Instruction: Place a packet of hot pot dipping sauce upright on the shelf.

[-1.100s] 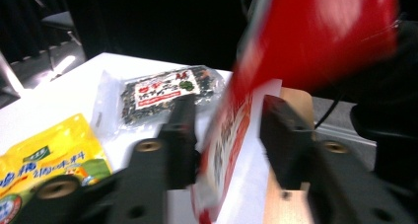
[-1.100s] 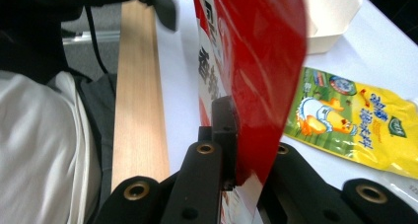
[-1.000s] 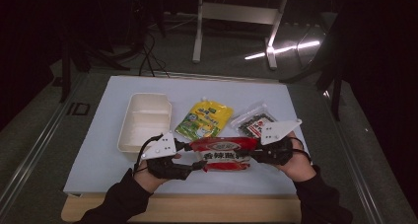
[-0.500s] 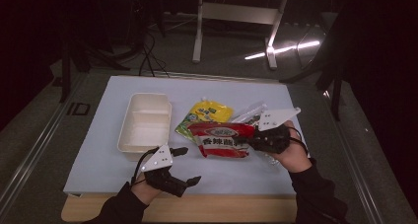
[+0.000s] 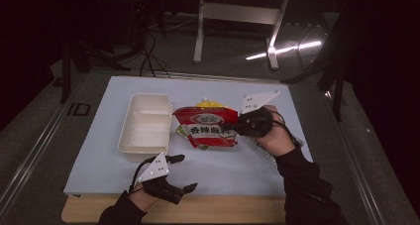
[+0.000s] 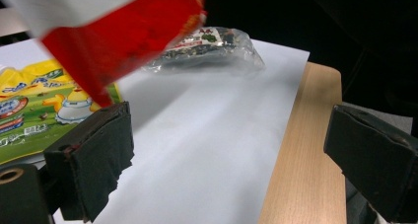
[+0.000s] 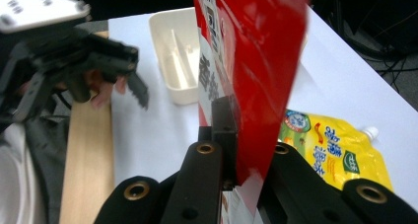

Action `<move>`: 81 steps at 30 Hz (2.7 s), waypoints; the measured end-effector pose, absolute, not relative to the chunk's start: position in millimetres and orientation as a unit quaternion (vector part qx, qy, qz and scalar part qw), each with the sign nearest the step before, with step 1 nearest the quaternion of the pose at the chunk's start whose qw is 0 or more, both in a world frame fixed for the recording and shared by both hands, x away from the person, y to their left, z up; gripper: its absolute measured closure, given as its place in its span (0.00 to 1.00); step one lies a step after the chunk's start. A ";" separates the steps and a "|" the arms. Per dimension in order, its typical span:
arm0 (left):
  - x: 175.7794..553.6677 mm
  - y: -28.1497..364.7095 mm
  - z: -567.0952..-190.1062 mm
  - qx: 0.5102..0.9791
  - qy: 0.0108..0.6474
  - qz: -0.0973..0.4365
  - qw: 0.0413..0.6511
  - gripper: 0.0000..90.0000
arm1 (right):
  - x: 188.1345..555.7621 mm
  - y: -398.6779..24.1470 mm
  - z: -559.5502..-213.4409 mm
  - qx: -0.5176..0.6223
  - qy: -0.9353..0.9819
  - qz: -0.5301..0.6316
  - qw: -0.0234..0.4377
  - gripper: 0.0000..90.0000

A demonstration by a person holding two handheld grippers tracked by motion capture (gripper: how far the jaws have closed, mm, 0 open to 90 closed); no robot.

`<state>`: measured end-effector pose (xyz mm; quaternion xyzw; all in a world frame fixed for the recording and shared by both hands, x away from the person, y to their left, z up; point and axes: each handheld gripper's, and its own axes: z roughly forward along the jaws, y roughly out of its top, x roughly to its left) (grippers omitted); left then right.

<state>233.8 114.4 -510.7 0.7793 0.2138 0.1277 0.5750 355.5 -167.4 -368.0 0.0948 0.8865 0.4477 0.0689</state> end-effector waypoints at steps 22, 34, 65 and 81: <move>228.6 116.9 -523.5 0.778 0.208 0.140 0.576 0.06 | 412.4 -102.8 -357.1 0.114 0.877 0.463 0.058 1.00; 227.4 120.5 -524.7 0.775 0.212 0.137 0.580 0.07 | 436.3 -65.7 -363.2 0.116 0.874 0.469 0.047 1.00; 220.0 132.1 -525.8 0.768 0.226 0.137 0.584 0.07 | 485.9 17.7 -396.6 0.127 0.846 0.515 0.043 1.00; 217.8 133.5 -527.4 0.771 0.224 0.137 0.580 0.07 | 497.9 33.7 -429.1 0.144 0.847 0.510 0.044 1.00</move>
